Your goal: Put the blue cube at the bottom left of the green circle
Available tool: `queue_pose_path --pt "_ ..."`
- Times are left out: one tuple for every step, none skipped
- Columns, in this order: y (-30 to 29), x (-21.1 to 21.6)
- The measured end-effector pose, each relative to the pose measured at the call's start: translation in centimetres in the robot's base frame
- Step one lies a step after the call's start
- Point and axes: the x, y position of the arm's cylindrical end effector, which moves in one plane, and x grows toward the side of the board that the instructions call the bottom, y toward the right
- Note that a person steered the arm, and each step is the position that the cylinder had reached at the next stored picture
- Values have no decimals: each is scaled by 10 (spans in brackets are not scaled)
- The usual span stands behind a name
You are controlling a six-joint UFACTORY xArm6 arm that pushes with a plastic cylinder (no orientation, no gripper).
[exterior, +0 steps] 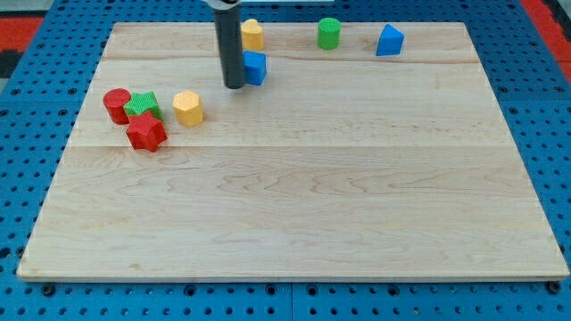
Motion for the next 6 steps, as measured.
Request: queue_pose_path --pt "5 -10" --pt "57 -27" --pt "64 -30" --pt "23 -31" --pt "32 -47" --pt "61 -59"
